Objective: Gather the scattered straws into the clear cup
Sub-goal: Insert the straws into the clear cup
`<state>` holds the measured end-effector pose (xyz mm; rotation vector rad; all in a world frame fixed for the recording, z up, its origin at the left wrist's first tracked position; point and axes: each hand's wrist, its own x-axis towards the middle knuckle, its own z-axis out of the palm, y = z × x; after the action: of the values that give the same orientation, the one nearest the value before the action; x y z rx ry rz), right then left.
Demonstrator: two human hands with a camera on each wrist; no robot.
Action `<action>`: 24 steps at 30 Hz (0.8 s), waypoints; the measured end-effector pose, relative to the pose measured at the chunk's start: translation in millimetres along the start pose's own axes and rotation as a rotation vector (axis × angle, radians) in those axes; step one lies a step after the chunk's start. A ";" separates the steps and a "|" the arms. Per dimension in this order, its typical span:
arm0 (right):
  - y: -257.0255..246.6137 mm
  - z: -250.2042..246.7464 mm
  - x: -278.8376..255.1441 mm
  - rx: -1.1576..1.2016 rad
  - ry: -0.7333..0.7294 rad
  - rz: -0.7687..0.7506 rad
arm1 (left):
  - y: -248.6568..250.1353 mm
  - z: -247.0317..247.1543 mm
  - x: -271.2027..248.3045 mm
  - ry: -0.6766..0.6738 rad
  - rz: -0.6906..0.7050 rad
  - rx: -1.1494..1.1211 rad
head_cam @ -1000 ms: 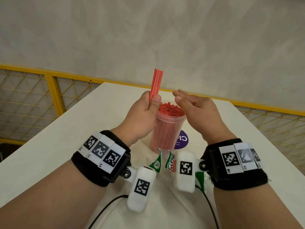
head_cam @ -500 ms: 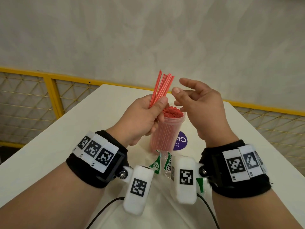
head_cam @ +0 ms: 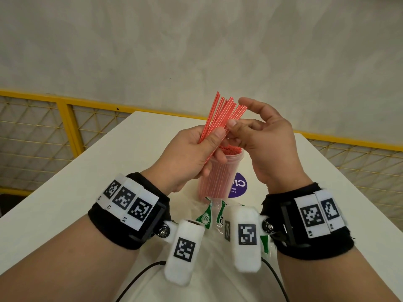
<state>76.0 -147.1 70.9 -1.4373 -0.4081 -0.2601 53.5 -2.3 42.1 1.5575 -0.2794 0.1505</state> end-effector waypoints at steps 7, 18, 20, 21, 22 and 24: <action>0.2 1.7 -0.3 -0.009 -0.006 -0.008 | 0.9 1.7 0.6 0.069 0.088 0.093; -4.4 -18.0 10.8 0.074 0.363 -0.226 | -8.6 -4.6 6.8 0.187 0.151 0.404; -1.2 -19.9 11.5 0.015 0.420 -0.249 | -11.7 -3.0 5.8 0.079 0.161 0.488; 1.0 -19.5 11.7 -0.011 0.430 -0.254 | -12.9 -1.9 5.1 0.035 0.166 0.531; 3.0 -18.4 11.7 -0.029 0.432 -0.259 | -13.7 -1.3 4.7 0.006 0.174 0.572; 6.2 -15.8 11.8 -0.044 0.426 -0.269 | -14.5 -1.6 4.4 -0.013 0.195 0.634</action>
<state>91.0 -161.2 69.0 -1.3248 -0.2452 -0.7810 61.7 -1.2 29.3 2.1575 -0.4206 0.4118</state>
